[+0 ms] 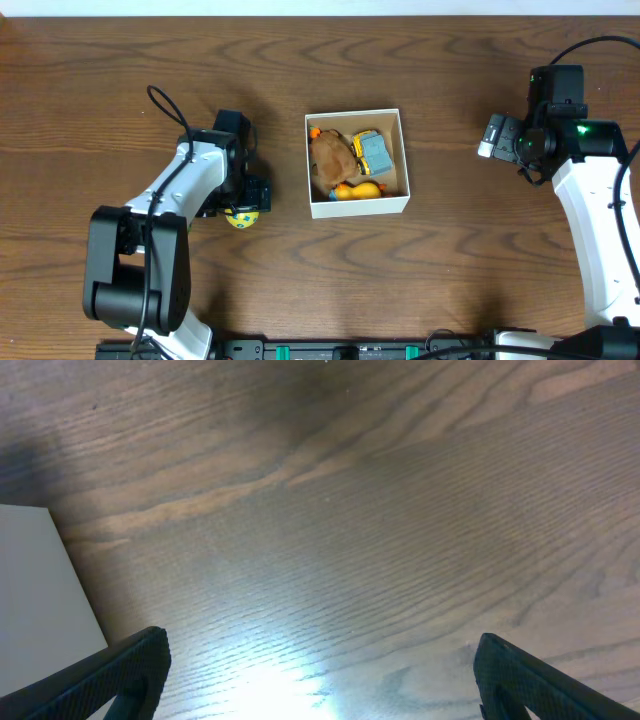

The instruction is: Pack container

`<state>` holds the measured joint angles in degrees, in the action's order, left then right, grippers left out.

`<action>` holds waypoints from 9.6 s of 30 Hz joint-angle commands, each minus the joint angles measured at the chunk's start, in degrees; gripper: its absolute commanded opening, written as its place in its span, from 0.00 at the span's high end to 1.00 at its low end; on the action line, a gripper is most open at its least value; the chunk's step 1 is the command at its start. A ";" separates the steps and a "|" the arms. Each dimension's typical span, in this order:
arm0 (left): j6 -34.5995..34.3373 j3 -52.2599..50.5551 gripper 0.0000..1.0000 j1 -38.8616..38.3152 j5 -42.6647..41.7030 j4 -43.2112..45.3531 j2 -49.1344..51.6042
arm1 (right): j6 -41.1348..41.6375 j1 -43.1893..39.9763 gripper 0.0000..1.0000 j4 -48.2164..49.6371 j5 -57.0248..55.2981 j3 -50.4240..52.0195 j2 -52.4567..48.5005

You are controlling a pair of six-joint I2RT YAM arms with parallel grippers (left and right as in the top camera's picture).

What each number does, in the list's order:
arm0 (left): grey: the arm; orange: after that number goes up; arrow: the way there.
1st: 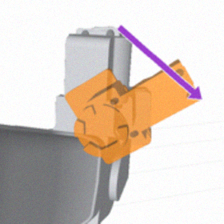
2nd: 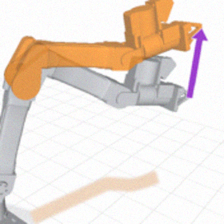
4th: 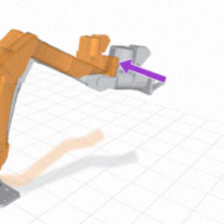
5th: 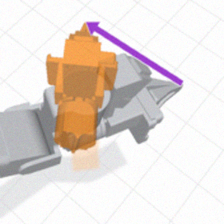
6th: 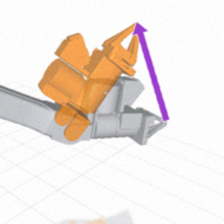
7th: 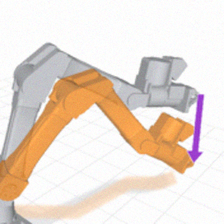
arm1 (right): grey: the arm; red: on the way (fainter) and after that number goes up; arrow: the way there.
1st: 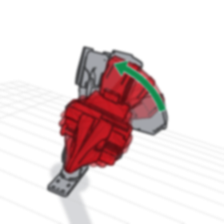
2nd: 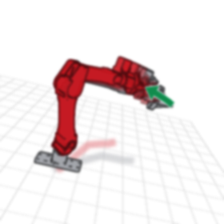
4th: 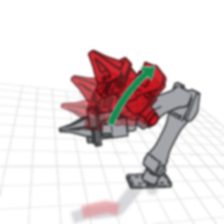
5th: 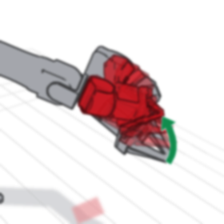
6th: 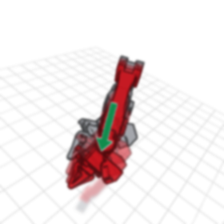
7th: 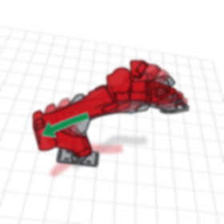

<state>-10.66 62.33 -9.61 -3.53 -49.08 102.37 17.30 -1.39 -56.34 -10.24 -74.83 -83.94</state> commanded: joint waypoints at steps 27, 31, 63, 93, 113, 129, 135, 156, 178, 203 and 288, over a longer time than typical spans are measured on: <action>0.55 17.40 0.94 -8.87 -0.33 -12.07 -13.05 | -1.11 -0.33 0.03 -0.07 0.00 -0.04 0.02; 2.49 18.16 0.94 -14.84 -0.33 -7.96 -17.49 | -1.11 -0.31 0.03 -0.09 0.00 -0.04 0.02; 7.65 18.18 0.04 -26.27 2.47 -0.74 -3.15 | -1.11 -0.31 0.04 -0.28 0.22 -0.04 0.02; -11.06 16.83 0.02 19.76 3.69 -15.15 -28.00 | -1.55 -0.31 0.04 -0.37 0.20 -0.04 0.02; -8.94 -6.54 0.02 26.77 -3.58 -1.09 -14.08 | -1.73 -0.31 0.02 -3.28 0.24 -0.04 0.04; -9.25 -12.57 0.02 26.77 -3.13 8.74 -10.05 | -1.86 -0.31 0.03 -3.72 0.63 -0.04 0.02; -10.25 -12.57 0.02 26.77 -3.13 9.62 -6.21 | -2.16 -0.31 0.03 -3.78 0.66 -0.04 0.02; -10.23 -12.57 0.16 26.77 -3.13 9.51 -5.92 | -2.19 -0.31 0.03 -3.93 0.66 -0.04 0.02; -10.21 -12.55 0.32 26.77 -3.13 11.19 -5.92 | -2.19 -0.31 0.02 -4.13 0.63 -0.04 0.04; -10.21 -12.55 0.48 26.77 -3.10 13.20 -5.92 | -2.62 -0.33 0.02 -4.07 0.63 -0.04 0.04; -2.29 8.41 0.94 -24.87 -3.19 9.90 -14.10 | -2.82 -0.48 0.01 -4.33 0.63 -0.04 0.04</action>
<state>-13.47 69.25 -34.30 -6.94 -38.76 85.93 15.25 -1.43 -60.75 -9.63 -74.83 -83.94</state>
